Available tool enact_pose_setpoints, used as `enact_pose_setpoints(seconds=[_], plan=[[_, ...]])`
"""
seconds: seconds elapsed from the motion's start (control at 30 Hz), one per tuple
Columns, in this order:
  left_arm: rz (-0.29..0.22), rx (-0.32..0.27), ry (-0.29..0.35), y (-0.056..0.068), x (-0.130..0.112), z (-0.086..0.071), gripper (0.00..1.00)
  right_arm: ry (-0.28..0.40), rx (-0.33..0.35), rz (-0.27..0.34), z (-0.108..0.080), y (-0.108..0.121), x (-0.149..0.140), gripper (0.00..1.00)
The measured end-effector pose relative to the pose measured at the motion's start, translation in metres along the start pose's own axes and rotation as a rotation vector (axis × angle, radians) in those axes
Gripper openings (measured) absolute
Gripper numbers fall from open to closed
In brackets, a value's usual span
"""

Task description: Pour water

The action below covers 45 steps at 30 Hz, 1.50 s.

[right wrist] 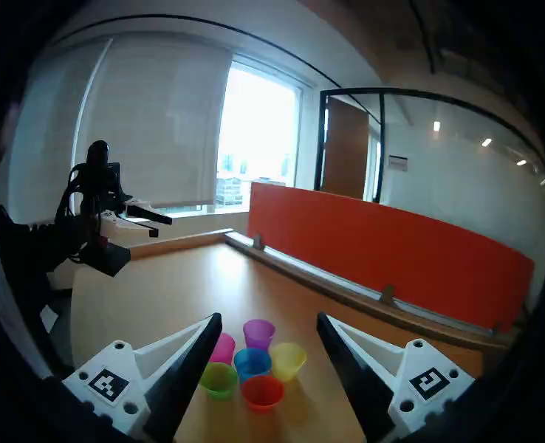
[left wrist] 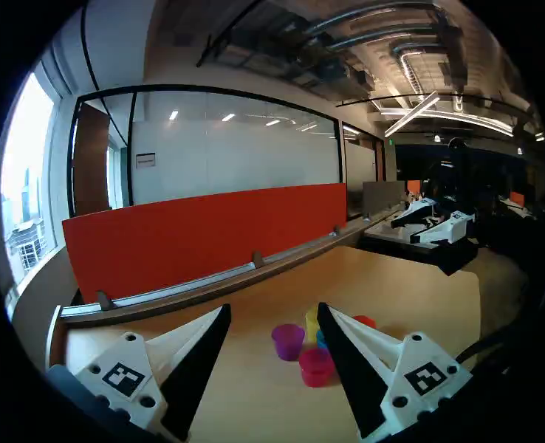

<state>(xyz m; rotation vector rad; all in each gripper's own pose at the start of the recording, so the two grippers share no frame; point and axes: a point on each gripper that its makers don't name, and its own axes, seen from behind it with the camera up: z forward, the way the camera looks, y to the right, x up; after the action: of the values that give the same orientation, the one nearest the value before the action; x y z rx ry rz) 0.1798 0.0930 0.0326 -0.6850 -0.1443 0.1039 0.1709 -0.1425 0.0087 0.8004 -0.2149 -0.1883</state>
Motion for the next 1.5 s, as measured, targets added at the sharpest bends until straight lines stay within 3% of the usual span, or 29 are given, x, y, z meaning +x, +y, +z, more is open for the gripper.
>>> enact_pose_setpoints(seconds=[0.4,0.77,1.5], plan=[[0.038,-0.092,-0.043,0.021,-0.009,0.01,0.86,-0.097,0.093,-0.059,0.011,-0.018,-0.02,1.0],[0.057,-0.131,-0.071,0.027,-0.019,0.021,0.86,-0.156,0.164,-0.098,0.02,-0.029,-0.036,1.0],[0.083,-0.161,-0.098,0.037,-0.035,0.034,0.86,-0.215,0.2,-0.118,0.03,-0.031,-0.061,1.0]])
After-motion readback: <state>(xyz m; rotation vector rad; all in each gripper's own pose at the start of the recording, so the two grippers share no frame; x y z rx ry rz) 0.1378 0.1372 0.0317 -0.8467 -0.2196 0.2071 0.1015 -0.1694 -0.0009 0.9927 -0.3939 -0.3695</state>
